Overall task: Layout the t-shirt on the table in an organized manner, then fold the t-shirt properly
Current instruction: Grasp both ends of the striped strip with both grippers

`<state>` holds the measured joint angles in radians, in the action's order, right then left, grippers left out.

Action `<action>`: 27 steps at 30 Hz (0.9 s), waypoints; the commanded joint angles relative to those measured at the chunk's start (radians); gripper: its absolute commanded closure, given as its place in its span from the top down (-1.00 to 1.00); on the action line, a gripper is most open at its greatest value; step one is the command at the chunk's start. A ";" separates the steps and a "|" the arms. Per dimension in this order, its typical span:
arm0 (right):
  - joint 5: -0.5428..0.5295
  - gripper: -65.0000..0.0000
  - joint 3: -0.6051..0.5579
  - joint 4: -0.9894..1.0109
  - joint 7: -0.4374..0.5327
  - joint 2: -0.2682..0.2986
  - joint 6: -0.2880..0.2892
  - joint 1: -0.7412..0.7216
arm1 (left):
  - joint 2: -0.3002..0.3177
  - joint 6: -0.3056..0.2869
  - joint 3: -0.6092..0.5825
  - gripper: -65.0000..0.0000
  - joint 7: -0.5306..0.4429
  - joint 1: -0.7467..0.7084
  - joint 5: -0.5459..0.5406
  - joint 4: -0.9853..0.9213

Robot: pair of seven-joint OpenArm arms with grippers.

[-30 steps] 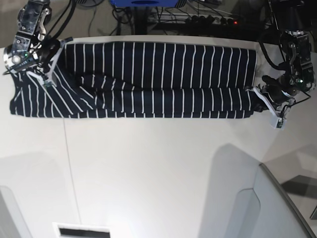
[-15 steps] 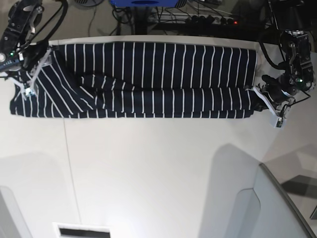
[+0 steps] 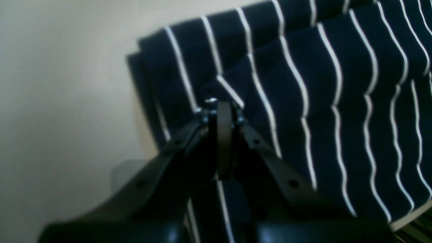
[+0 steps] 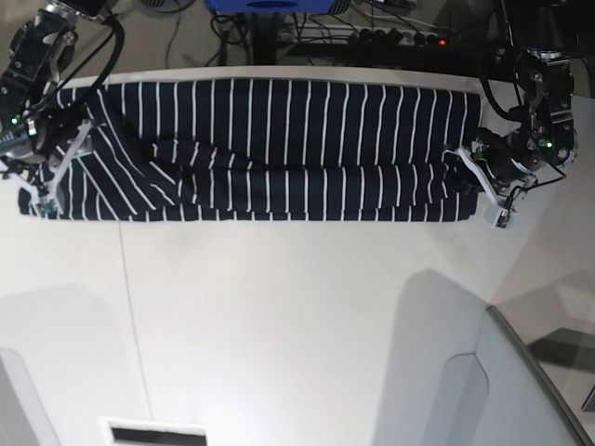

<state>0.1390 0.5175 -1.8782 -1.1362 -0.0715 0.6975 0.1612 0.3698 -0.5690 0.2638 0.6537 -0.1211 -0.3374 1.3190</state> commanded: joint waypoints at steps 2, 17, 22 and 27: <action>0.001 0.20 0.000 0.006 0.020 0.009 0.001 -0.030 | 0.022 0.000 0.005 -1.00 -0.016 0.008 -0.009 0.014; 0.001 0.20 0.003 0.306 0.173 0.025 0.001 -0.094 | 0.061 0.000 0.004 -1.00 -0.016 -0.065 -0.007 0.006; 0.004 0.20 0.010 0.351 0.200 0.025 0.001 -0.093 | 0.062 0.000 0.004 -1.00 -0.018 -0.062 -0.007 -0.006; 0.006 0.20 0.010 0.345 0.200 0.025 0.001 -0.093 | 0.061 0.000 0.004 -1.00 -0.015 -0.053 -0.007 -0.006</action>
<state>0.1467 0.5247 -1.5143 -0.9455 -0.0551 0.6975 0.0788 0.4107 -0.5690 0.2611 0.6502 -0.1833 -0.3401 1.3010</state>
